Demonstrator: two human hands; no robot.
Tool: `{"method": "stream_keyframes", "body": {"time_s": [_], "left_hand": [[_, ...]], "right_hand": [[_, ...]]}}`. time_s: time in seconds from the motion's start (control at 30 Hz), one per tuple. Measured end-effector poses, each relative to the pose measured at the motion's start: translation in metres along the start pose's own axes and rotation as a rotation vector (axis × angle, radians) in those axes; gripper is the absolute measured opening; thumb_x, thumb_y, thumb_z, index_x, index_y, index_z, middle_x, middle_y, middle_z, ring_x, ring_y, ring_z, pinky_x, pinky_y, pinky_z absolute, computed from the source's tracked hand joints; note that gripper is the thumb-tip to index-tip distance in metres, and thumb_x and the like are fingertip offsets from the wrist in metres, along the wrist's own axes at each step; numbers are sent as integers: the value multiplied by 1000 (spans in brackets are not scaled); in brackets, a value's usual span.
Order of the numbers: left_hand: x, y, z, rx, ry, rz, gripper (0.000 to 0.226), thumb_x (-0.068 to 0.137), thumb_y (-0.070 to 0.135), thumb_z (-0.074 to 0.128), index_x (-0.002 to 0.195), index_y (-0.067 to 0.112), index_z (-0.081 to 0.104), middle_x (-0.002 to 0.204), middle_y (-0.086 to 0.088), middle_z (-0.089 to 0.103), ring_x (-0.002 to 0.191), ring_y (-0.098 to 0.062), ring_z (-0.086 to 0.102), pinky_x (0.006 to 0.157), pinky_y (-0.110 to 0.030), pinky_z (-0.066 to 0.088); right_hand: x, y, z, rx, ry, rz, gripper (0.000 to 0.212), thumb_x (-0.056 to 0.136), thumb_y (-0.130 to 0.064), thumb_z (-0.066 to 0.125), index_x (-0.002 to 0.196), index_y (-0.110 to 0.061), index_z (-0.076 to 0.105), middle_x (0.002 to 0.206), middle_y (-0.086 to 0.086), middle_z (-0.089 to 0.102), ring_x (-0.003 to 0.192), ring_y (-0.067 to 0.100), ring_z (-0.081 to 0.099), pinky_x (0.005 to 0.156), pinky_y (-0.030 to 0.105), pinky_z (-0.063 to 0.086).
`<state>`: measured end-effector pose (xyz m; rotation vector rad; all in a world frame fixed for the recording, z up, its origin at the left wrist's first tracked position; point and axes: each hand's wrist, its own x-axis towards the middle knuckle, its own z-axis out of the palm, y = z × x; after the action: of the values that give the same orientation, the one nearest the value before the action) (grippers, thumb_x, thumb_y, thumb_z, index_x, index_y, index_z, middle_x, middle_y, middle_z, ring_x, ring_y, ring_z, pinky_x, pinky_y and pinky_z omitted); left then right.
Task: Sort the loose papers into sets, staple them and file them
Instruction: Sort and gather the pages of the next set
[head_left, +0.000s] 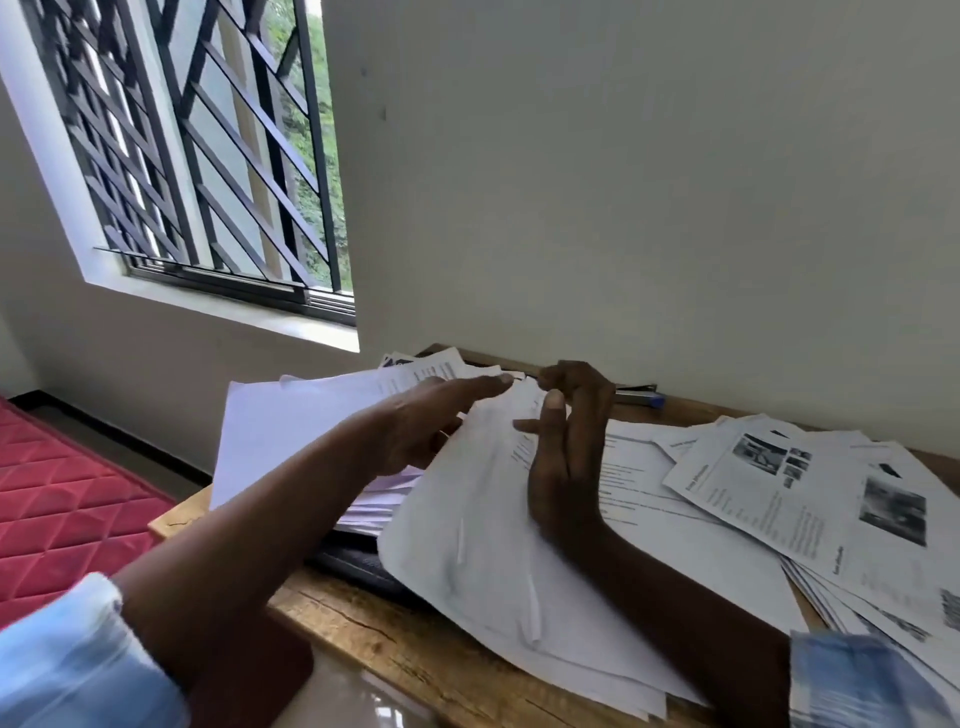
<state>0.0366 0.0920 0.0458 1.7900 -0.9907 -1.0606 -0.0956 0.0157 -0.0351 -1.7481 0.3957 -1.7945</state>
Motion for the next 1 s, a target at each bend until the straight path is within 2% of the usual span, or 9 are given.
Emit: {"method": "stream_keyframes", "body": {"time_s": [0.1, 0.2, 0.33, 0.43, 0.53, 0.73, 0.87, 0.93, 1.0], "left_hand": [[8, -1, 10, 69, 47, 42, 35, 85, 41, 83, 111, 19, 74, 101, -2, 80, 91, -22, 78, 87, -43, 63], [12, -3, 23, 203, 114, 91, 27, 80, 32, 89, 97, 20, 71, 99, -3, 76, 88, -18, 72, 79, -35, 62], [11, -3, 41, 446, 168, 190, 67, 73, 40, 92, 127, 21, 57, 120, 4, 62, 109, -19, 57, 94, -37, 52], [11, -3, 56, 512, 165, 231, 75, 75, 40, 91, 134, 22, 47, 125, 2, 59, 111, -20, 52, 86, -32, 45], [18, -6, 71, 442, 162, 232, 100, 70, 50, 92, 148, 21, 37, 138, -1, 59, 124, -23, 54, 87, -32, 46], [24, -10, 115, 316, 133, 247, 108, 64, 42, 97, 149, 16, 34, 139, 0, 59, 129, -24, 55, 99, -32, 48], [30, -19, 134, 244, 152, 287, 86, 54, 34, 96, 129, 27, 54, 117, 7, 69, 113, -20, 63, 93, -39, 56], [26, -16, 125, 181, 146, 318, 75, 54, 31, 94, 120, 27, 59, 111, 7, 69, 107, -18, 64, 89, -39, 56], [18, -11, 110, 71, 167, 343, 70, 48, 25, 91, 111, 23, 61, 105, 3, 71, 99, -20, 67, 86, -42, 59]], "right_hand": [[2, 1, 2, 117, 101, 127, 24, 106, -23, 37, 122, -21, 56, 125, 8, 49, 107, 27, 63, 65, 36, 61], [13, 3, 1, 130, 169, 214, 21, 105, -32, 37, 113, -32, 57, 125, 13, 54, 94, 26, 69, 59, 35, 56], [51, 0, -11, 117, 260, 289, 20, 106, -28, 40, 101, -25, 59, 114, 5, 63, 77, 21, 68, 51, 27, 47], [93, -4, -37, 114, 402, 338, 23, 106, -15, 43, 93, -19, 61, 97, 1, 66, 65, 21, 65, 47, 27, 43], [123, -7, -78, 196, 601, 397, 26, 102, -11, 42, 89, -17, 64, 81, 5, 62, 52, 18, 59, 43, 23, 39], [126, 21, -136, 281, 882, 600, 21, 96, -9, 44, 94, -13, 65, 66, 3, 56, 42, 16, 50, 44, 20, 31], [117, 37, -153, 243, 850, 719, 25, 94, -7, 44, 85, -15, 66, 69, 7, 56, 41, 16, 47, 44, 20, 30], [112, 40, -162, 159, 733, 766, 26, 94, -8, 45, 82, -17, 66, 70, 7, 58, 43, 16, 49, 44, 20, 32], [102, 37, -170, -19, 565, 701, 28, 97, -10, 47, 82, -19, 68, 74, 6, 62, 54, 19, 54, 49, 24, 37]]}}
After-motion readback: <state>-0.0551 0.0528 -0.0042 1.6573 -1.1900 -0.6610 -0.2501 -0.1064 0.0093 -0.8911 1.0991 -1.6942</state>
